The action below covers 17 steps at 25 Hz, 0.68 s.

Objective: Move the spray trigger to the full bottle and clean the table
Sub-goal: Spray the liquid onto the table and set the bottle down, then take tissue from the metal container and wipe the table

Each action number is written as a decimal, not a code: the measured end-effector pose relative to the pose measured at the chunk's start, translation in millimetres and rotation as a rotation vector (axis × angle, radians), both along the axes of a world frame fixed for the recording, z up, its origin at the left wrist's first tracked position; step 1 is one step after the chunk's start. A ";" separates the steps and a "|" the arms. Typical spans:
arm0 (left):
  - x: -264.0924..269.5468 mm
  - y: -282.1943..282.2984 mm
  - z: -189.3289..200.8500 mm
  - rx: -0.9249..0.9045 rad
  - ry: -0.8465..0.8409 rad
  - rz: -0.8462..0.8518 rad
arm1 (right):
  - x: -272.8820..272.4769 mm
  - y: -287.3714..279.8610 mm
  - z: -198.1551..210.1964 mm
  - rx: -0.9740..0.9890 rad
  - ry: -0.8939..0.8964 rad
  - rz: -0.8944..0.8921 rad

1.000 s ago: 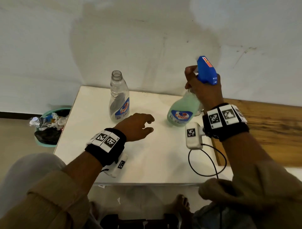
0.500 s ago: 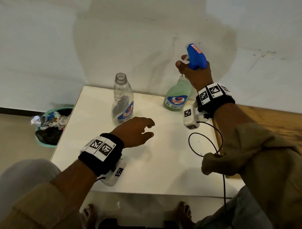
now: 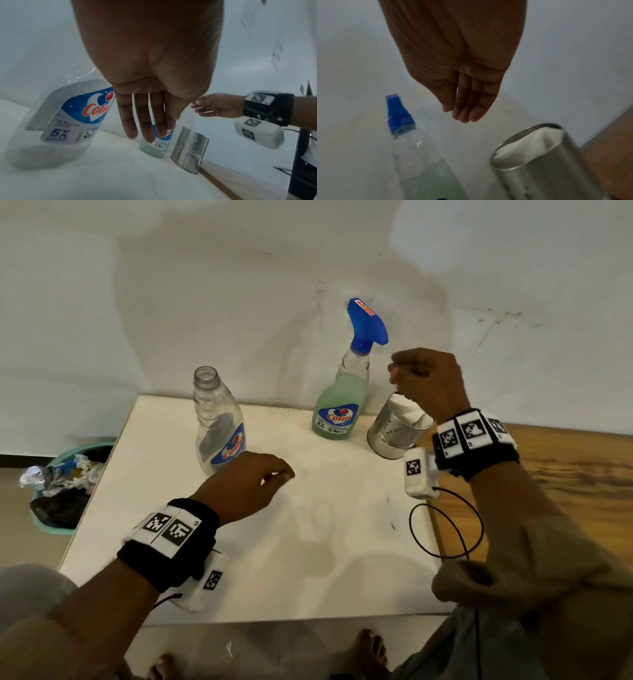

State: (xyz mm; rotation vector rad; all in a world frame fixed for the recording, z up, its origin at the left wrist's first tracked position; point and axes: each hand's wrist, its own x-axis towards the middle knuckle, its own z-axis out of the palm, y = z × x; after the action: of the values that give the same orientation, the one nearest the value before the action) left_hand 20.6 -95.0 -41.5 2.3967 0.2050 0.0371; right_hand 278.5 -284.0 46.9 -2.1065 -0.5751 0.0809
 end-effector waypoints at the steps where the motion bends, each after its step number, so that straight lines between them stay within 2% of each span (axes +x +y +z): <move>1: -0.6 1.1 1.9 -0.021 -0.060 0.037 | 1.1 -15.9 -0.7 -0.022 -0.055 -0.064; 3: 1.1 1.1 4.1 -0.036 -0.155 0.114 | 3.6 -46.4 -8.3 -0.140 -0.141 -0.132; 6: 0.9 0.0 6.9 0.047 -0.183 0.230 | 5.4 -69.6 -35.3 -0.292 -0.165 -0.127; 12: -1.6 -2.7 8.3 0.253 -0.063 0.408 | 18.9 -56.8 -55.3 -0.538 -0.301 -0.015; 14: -4.0 1.3 7.6 0.262 0.015 0.446 | 22.1 -49.6 -56.4 -0.624 -0.330 -0.022; 17: -7.0 1.8 6.9 0.232 0.064 0.414 | 24.7 -42.7 -58.1 -0.657 -0.318 -0.097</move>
State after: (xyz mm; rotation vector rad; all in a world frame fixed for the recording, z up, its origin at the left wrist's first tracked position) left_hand 13.6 -93.2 -34.6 2.5447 0.7611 0.1844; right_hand 303.2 -326.7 -11.2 -2.8129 -0.6968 -0.1430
